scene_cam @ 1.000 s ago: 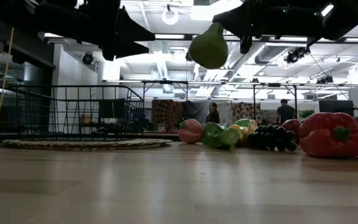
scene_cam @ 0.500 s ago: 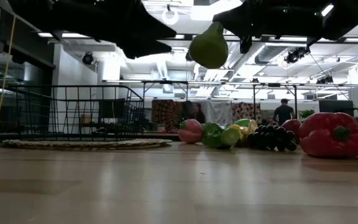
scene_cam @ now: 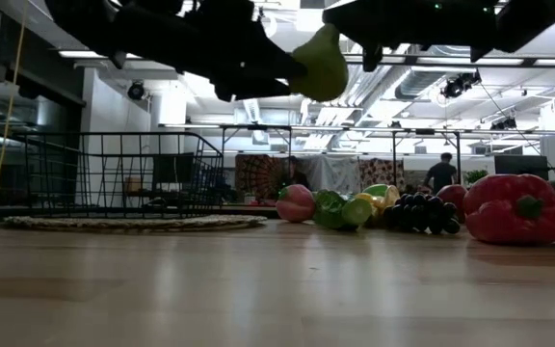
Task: Build produce basket
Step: Put the green pear into the black wire basket
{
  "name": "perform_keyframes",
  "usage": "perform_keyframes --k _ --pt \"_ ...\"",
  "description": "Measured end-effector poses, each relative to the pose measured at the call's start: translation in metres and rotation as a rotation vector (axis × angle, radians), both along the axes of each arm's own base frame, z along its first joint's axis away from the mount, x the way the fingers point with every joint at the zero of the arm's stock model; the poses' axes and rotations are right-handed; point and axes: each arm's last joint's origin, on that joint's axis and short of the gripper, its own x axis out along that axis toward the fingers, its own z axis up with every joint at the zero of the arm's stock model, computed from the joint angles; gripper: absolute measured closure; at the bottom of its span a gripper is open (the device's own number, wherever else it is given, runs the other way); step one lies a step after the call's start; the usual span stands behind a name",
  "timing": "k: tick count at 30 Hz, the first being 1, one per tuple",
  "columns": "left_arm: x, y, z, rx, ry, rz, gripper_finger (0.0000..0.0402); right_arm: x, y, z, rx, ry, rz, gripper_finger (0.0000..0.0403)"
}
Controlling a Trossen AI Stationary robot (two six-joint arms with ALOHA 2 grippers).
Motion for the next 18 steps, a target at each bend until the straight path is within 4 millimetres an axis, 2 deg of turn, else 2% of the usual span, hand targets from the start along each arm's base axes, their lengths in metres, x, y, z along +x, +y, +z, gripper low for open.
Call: perform_keyframes --k 12,18 --pt "0.004 0.0 0.0 -0.005 0.0 -0.009 0.0009 0.038 0.008 0.003 -0.043 0.07 0.077 0.0401" --pt "0.005 -0.002 0.002 -0.043 -0.02 -0.088 0.0009 0.046 0.009 -0.001 -0.042 0.098 0.088 0.0401"
